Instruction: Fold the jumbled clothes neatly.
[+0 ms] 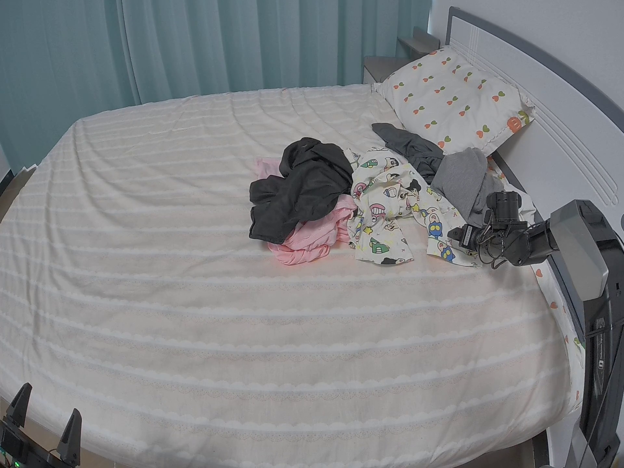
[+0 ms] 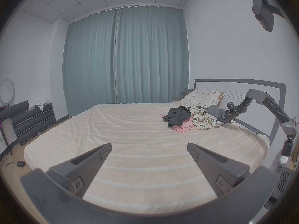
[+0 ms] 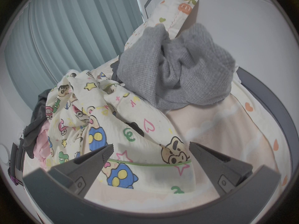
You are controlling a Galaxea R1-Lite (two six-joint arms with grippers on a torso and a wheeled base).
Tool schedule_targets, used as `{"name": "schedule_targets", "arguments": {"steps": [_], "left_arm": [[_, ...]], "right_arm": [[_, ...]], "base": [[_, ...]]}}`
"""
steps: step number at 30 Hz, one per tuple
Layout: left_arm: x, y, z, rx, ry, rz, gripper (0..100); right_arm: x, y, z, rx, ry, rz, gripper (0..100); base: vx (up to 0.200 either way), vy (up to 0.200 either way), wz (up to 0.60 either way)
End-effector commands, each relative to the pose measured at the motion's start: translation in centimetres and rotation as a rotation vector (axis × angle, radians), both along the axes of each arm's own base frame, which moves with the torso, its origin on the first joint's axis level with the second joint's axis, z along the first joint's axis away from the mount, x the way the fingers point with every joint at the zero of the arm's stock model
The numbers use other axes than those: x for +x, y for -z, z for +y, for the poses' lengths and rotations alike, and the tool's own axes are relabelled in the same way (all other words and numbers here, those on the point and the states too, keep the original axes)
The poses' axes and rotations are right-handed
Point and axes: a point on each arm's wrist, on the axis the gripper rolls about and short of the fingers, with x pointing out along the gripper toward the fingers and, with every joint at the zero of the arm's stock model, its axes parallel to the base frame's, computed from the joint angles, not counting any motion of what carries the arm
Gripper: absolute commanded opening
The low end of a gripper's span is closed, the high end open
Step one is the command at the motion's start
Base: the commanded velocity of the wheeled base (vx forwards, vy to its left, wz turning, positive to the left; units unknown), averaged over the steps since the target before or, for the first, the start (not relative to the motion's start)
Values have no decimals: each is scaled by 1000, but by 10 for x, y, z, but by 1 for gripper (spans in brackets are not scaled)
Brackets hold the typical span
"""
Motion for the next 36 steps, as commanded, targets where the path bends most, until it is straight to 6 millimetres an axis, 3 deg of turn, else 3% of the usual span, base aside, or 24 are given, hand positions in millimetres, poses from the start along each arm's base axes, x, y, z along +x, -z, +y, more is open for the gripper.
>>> {"name": "schedule_targets", "arguments": {"steps": [1, 4, 16, 17, 22, 29, 33, 36], "left_arm": [[0, 4, 0, 0, -1, 2, 100], [0, 4, 0, 0, -1, 0, 100], [0, 4, 0, -1, -1, 0, 100], [0, 4, 0, -1, -1, 0, 100], [0, 4, 0, -1, -1, 2, 100], [0, 4, 0, -1, -1, 2, 100], [0, 4, 0, 0, -1, 2, 100], [0, 4, 0, 5, 1, 0, 100]], "right_arm": [[10, 16, 3, -2, -5, 5, 100], [16, 26, 3, -2, -2, 3, 100], [26, 28, 11, 3, -21, 24, 100], [26, 28, 12, 5, -21, 22, 0], [24, 18, 20, 40, -18, 8, 0], [19, 20, 24, 60, -14, 24, 0], [1, 0, 25, 130, -28, 36, 0], [-24, -21, 25, 204, -58, 24, 0]], "base": [[0, 0, 0], [0, 0, 0], [0, 0, 0], [0, 0, 0], [0, 0, 0], [0, 0, 0], [0, 0, 0], [0, 0, 0]]}}
